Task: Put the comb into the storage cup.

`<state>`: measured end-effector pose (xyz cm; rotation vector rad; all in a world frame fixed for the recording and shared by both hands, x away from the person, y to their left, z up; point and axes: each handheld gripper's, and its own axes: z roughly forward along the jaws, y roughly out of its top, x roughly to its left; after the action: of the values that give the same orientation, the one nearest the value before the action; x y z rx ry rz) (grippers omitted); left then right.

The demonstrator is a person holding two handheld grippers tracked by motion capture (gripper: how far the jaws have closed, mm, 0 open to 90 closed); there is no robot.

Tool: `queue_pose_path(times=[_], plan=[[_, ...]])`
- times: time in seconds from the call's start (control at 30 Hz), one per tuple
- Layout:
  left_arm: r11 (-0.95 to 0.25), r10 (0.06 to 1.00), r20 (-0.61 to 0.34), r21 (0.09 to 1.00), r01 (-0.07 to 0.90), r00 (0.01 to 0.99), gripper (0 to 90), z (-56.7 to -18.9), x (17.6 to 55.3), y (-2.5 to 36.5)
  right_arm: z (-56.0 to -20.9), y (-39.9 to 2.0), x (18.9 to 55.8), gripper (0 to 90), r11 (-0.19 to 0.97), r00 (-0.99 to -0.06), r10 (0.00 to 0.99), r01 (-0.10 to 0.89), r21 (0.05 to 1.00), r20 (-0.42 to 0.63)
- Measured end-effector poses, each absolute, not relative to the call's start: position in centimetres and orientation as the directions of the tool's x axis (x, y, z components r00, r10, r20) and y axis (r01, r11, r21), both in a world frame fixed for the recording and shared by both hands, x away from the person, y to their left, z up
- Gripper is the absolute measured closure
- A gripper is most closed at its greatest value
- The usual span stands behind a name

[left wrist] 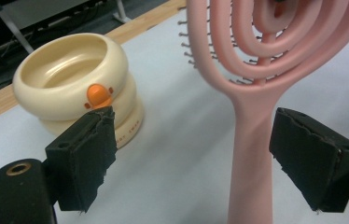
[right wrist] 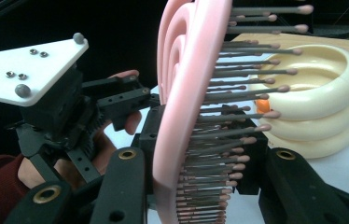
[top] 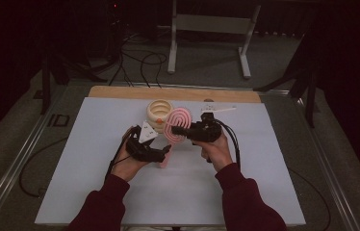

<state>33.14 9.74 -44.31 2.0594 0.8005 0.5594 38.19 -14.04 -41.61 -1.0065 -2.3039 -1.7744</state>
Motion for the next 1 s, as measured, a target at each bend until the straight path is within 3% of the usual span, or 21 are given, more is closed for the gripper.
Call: queue_pose_path(times=[0.27,0.47,1.0], plan=[[-0.392,0.748,0.067,0.848,0.357,0.661,11.6,-44.5,32.3,12.0,-41.5,-14.3,38.2,64.1,0.108,-0.778,0.462,0.525,0.844,0.425],[-0.363,0.766,0.034,0.847,0.388,0.642,0.2,-44.8,32.2,13.7,-41.5,-14.3,38.3,64.1,0.104,-0.775,0.471,0.524,0.845,0.422],[-0.230,0.829,-0.019,0.899,0.373,0.559,0.0,-47.3,28.5,20.6,-41.5,-14.4,38.5,64.1,0.094,-0.765,0.486,0.527,0.845,0.423]])
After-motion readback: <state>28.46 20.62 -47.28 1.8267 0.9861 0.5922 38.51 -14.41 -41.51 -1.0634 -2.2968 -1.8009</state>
